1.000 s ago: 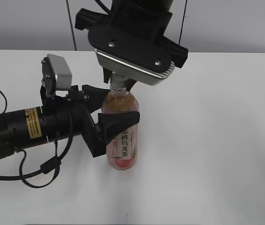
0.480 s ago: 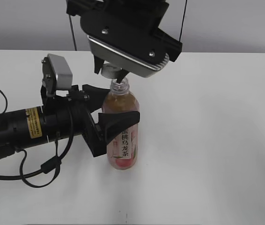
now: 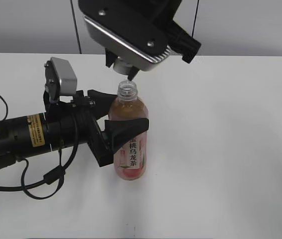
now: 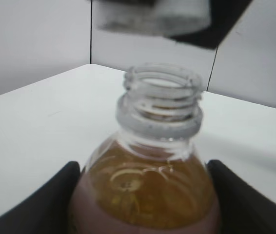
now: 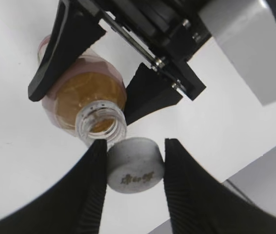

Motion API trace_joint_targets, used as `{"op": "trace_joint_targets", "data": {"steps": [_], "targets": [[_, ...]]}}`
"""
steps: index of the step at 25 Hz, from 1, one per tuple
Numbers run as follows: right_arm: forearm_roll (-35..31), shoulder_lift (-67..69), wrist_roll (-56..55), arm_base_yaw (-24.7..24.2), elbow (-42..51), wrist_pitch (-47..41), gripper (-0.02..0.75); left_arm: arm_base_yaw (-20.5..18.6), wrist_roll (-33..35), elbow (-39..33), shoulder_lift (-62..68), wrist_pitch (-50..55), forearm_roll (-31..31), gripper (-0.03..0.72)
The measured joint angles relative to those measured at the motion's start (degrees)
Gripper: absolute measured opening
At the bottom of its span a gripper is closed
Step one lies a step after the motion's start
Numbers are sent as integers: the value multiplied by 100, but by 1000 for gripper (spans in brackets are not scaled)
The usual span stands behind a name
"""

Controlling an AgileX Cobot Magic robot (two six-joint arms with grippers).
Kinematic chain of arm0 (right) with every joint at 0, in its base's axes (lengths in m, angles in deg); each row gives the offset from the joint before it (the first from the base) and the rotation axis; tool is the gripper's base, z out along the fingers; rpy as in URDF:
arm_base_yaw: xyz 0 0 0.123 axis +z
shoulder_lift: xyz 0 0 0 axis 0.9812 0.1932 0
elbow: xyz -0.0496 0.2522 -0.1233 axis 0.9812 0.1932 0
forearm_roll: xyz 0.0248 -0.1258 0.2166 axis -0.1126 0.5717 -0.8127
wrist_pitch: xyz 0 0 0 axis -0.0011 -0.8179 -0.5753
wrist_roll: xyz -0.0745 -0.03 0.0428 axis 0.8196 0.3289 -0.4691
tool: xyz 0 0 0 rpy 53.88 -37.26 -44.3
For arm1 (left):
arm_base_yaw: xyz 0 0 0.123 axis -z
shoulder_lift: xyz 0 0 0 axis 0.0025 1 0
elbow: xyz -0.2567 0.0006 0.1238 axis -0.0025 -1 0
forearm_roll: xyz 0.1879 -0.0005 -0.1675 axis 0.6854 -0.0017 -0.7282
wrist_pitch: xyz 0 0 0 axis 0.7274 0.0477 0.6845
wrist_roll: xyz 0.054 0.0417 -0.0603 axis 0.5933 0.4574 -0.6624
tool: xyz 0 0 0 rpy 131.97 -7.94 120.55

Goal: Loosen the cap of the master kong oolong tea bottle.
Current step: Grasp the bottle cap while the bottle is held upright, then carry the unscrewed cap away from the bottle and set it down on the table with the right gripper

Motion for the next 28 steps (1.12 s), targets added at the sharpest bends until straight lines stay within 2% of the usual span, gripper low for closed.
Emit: {"op": "trace_joint_targets", "data": {"steps": [5, 11, 16, 21, 28], "targets": [[239, -60, -1051, -322, 0, 0, 271, 0, 0, 0, 0, 0, 0, 468], [234, -60, -2565, -1126, 0, 0, 271, 0, 0, 0, 0, 0, 4, 468], [282, 94, -4681, -1862, 0, 0, 271, 0, 0, 0, 0, 0, 4, 468], [905, 539, -6819, -2353, 0, 0, 271, 0, 0, 0, 0, 4, 4, 468], [645, 1429, -9351, -2630, 0, 0, 271, 0, 0, 0, 0, 4, 4, 468]]}}
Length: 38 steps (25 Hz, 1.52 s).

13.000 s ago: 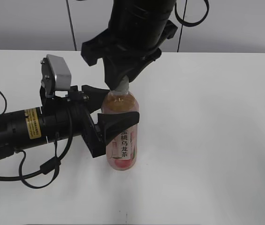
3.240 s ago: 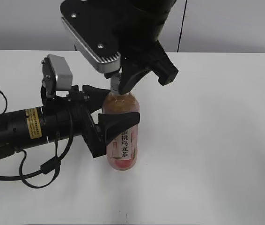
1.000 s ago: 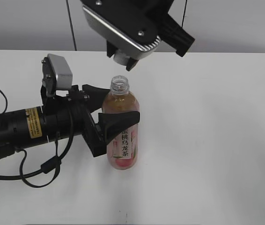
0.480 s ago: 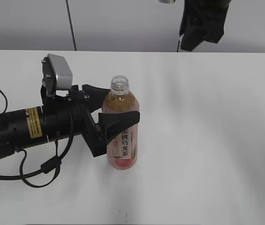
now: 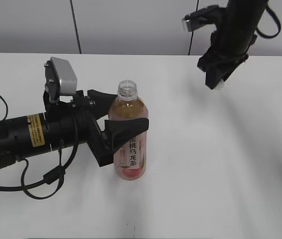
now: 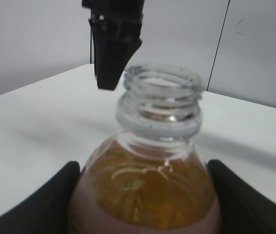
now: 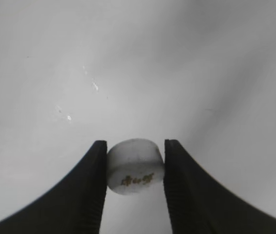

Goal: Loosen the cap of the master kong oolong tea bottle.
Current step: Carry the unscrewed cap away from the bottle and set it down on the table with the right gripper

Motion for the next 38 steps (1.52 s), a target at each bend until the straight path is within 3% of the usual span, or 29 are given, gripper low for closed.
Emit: {"op": "trace_joint_targets", "data": {"steps": [4, 16, 19, 22, 26, 31, 38], "targets": [[-58, 398, -687, 0, 262, 13, 271, 0, 0, 0, 0, 0, 0, 468], [139, 447, -1229, 0, 1657, 66, 292, 0, 0, 1, 0, 0, -5, 468], [139, 447, -1250, 0, 1762, 66, 372, 0, 0, 1, 0, 0, -5, 468], [134, 447, -1416, 0, 1768, 66, 514, 0, 0, 1, 0, 0, -12, 468], [134, 329, -1703, 0, 1796, 66, 561, 0, 0, 1, 0, 0, -29, 468], [134, -825, -1884, 0, 2147, 70, 541, 0, 0, 1, 0, 0, -33, 468], [194, -3459, -1898, 0, 3423, 2, 533, 0, 0, 1, 0, 2, -33, 468]]}}
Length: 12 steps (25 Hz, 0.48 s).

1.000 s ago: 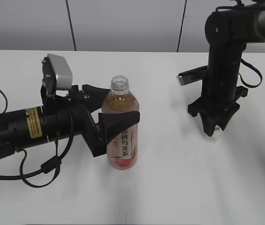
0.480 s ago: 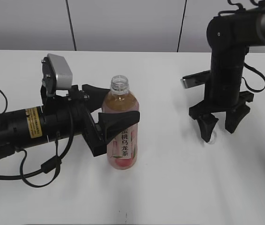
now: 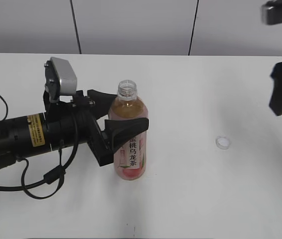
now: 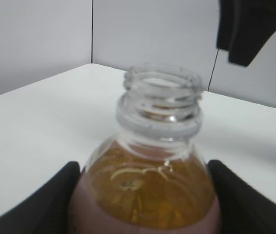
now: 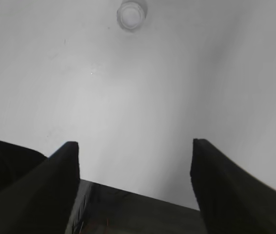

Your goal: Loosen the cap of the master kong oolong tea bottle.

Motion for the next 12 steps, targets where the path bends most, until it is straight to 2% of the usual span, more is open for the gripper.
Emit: {"op": "trace_joint_targets", "data": {"steps": [12], "targets": [[2, -5091, 13, 0, 1744, -10, 532, 8, -6, 0, 0, 32, -126, 468]]}}
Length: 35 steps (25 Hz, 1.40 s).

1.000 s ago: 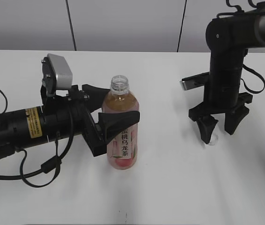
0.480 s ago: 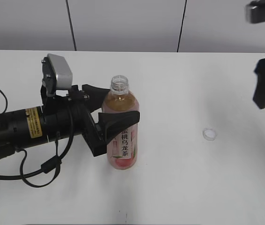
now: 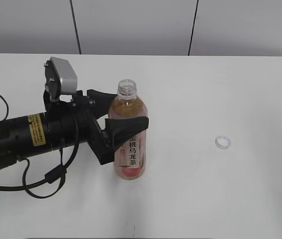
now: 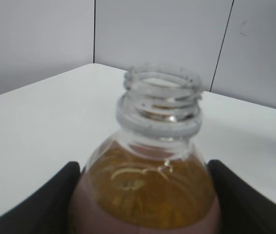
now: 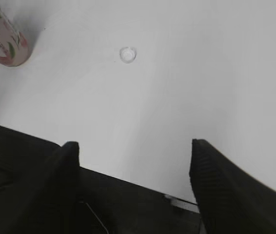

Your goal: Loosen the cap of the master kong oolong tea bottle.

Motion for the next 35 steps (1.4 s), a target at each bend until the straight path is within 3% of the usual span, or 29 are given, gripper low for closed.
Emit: {"op": "trace_joint_targets", "data": {"steps": [6, 11, 15, 25, 35], "targets": [[-49, -2156, 10, 0, 1262, 0, 532, 0, -5, 0, 0, 6, -29, 468], [-587, -3385, 28, 0, 2159, 34, 532, 0, -5, 0, 0, 6, -25, 468], [-693, -3565, 41, 0, 2381, 554, 532, 0, -5, 0, 0, 6, -8, 468], [-699, -3567, 71, 0, 2431, 642, 532, 0, 7, 0, 0, -21, 89, 484], [-699, -3567, 71, 0, 2431, 647, 532, 0, 19, 0, 0, -129, 237, 585]]}}
